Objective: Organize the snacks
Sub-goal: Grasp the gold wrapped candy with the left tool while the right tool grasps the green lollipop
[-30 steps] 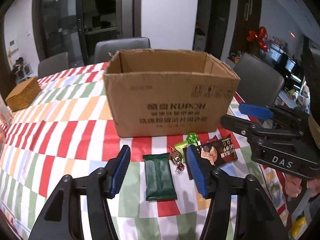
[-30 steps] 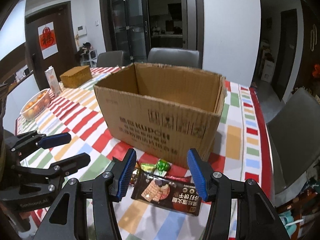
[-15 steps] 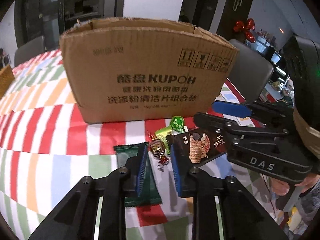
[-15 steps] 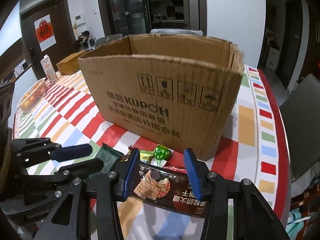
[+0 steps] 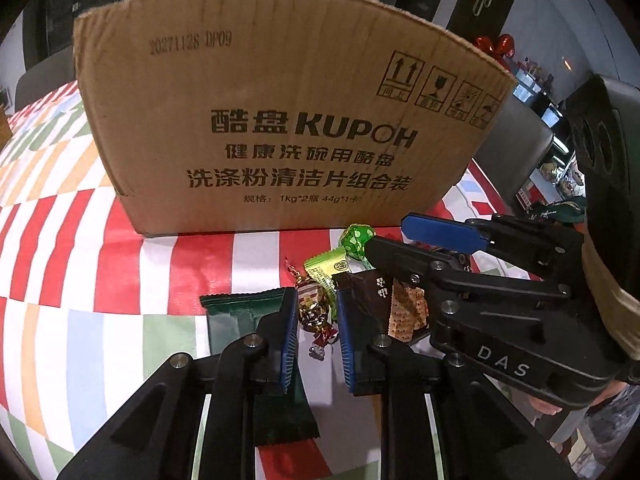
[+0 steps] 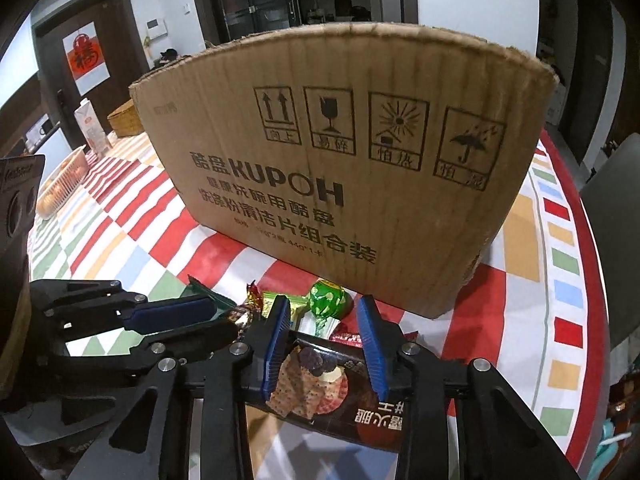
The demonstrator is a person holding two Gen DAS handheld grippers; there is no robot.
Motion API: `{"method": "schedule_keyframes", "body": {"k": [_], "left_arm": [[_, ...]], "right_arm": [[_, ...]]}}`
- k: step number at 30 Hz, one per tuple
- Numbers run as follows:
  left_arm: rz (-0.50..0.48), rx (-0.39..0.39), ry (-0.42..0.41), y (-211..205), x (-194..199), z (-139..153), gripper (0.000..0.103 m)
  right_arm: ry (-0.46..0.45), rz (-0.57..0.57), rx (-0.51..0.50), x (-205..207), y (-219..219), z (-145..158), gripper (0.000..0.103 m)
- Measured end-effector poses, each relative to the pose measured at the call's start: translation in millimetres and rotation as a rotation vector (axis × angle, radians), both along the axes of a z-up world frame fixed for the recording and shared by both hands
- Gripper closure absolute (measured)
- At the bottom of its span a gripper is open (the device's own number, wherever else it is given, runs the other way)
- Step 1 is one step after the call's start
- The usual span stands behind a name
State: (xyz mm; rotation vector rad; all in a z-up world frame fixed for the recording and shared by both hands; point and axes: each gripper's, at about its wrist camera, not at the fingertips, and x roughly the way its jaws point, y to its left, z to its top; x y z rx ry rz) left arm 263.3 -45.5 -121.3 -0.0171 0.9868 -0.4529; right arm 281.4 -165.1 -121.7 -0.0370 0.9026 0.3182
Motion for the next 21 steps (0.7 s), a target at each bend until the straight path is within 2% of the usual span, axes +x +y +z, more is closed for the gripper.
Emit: {"method": "schedule_keyframes", "body": {"k": [8, 12, 21], "left_arm": [[0.009, 0.016, 0.021, -6.0, 7.5, -8.6, 0.083], [0.022, -0.005, 0.042, -3.6, 12.9, -13.8, 0.082], [0.045, -0.01, 0.027, 4.7, 13.4, -9.7, 0.082]], "right_arm": [[0.028, -0.011, 0.0, 10.1, -0.8, -9.5, 0.071], [0.045, -0.012, -0.001, 15.1, 1.4, -16.0, 0.074], [0.047, -0.005, 0.0, 21.8, 6.4, -22.8, 0.078]]}}
